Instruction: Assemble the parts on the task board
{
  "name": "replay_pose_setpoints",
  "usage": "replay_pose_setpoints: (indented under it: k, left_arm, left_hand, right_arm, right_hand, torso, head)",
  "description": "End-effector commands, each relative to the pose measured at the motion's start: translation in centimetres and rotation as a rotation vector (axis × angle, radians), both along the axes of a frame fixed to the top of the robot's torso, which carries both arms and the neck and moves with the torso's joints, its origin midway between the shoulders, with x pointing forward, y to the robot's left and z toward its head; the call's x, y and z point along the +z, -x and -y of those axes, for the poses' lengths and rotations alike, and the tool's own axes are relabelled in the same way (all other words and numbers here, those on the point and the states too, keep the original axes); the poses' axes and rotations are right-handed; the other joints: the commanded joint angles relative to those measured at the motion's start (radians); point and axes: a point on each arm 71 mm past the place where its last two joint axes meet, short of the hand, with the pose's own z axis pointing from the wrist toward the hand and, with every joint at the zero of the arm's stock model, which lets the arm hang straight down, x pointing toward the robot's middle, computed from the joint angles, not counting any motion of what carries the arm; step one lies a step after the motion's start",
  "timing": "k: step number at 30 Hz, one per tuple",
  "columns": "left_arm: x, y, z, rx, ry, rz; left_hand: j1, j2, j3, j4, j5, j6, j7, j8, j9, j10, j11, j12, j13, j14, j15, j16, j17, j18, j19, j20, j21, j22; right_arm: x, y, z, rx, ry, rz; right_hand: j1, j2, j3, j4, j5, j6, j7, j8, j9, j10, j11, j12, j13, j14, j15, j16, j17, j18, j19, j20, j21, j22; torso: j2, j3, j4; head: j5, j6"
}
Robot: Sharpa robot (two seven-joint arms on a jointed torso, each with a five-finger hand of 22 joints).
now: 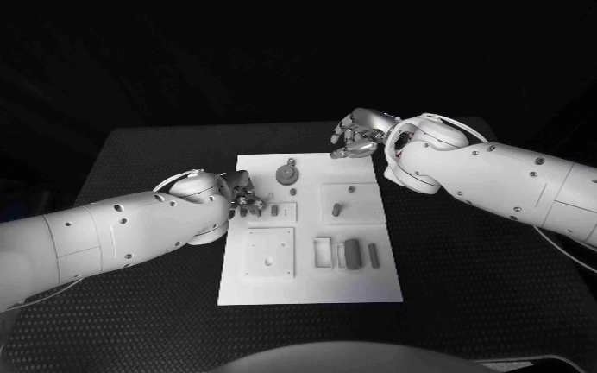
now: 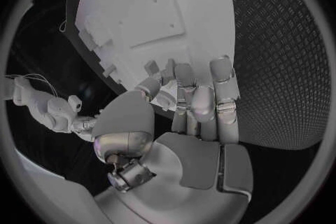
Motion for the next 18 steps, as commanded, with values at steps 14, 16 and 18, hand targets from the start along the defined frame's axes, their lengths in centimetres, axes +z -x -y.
replay_pose_setpoints:
  k: [14, 16, 18]
  left_arm:
    - [0.08, 0.27, 0.2, -0.004, 0.024, 0.031]
    - [0.06, 0.28, 0.2, -0.004, 0.024, 0.031]
    - [0.05, 0.31, 0.23, -0.006, 0.024, 0.029]
  left_hand:
    - [0.018, 0.011, 0.089, -0.082, -0.006, 0.028, -0.015, 0.008, -0.002, 0.036, -0.029, 0.008, -0.003, 0.014, -0.028, 0.007, -0.002, -0.01, 0.008, -0.025, 0.006, 0.022]
    - [0.018, 0.011, 0.089, -0.082, -0.006, 0.028, -0.015, 0.008, -0.003, 0.036, -0.029, 0.008, -0.003, 0.014, -0.028, 0.007, -0.002, -0.01, 0.008, -0.025, 0.006, 0.022]
    - [0.019, 0.011, 0.089, -0.083, -0.006, 0.028, -0.015, 0.008, -0.003, 0.036, -0.029, 0.008, -0.003, 0.014, -0.028, 0.007, -0.002, -0.01, 0.008, -0.025, 0.006, 0.023]
  right_arm:
    - [-0.05, 0.03, 0.06, 0.005, 0.005, -0.007]
    - [-0.05, 0.04, 0.07, 0.005, 0.005, -0.007]
    - [-0.05, 0.04, 0.06, 0.006, 0.005, -0.008]
  right_hand:
    - [-0.001, 0.006, 0.001, 0.007, -0.003, -0.003, 0.008, 0.007, -0.002, -0.008, -0.001, 0.006, -0.002, -0.005, 0.003, 0.005, -0.001, 0.012, -0.001, -0.003, -0.005, 0.016]
    - [-0.001, 0.006, 0.001, 0.007, -0.003, -0.003, 0.008, 0.007, -0.002, -0.008, -0.001, 0.006, -0.002, -0.005, 0.003, 0.005, -0.001, 0.012, -0.001, -0.003, -0.005, 0.016]
    - [-0.001, 0.007, 0.001, 0.007, -0.003, -0.003, 0.008, 0.007, -0.002, -0.008, -0.001, 0.006, -0.002, -0.005, 0.003, 0.005, -0.001, 0.012, -0.001, -0.003, -0.005, 0.016]
  torso:
    - [0.0, 0.0001, 0.0003]
    - [0.0, 0.0, 0.0005]
    - [0.0, -0.0003, 0.0005]
  head:
    - [-0.002, -0.002]
    - [-0.002, -0.002]
    - [-0.002, -0.003]
